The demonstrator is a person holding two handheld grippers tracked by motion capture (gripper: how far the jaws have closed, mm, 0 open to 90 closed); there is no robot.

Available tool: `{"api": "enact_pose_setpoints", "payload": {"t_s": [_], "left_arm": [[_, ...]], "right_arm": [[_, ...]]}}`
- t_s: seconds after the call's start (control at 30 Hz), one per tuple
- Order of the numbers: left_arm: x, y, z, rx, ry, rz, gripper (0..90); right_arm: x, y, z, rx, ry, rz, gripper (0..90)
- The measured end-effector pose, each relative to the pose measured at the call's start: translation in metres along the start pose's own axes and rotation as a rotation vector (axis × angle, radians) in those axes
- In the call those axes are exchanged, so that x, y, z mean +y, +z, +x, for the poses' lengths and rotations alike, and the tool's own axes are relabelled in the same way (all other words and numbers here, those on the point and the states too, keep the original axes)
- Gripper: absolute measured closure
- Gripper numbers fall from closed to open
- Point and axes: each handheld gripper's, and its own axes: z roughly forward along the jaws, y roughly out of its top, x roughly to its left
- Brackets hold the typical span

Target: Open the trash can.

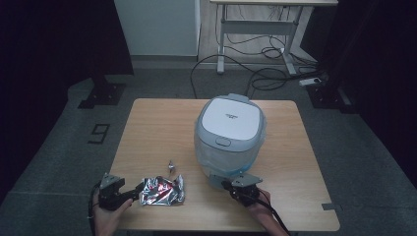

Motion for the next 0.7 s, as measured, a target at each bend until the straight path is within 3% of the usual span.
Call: {"api": "enact_pose_setpoints", "payload": {"t_s": [0.7], "left_arm": [[-0.0008,0.0005,-0.0009,0.002,-0.005,0.008,18.2]], "right_arm": [[-0.0047,0.006,-0.0004,0.008,0.031,0.033,90.0]]}}
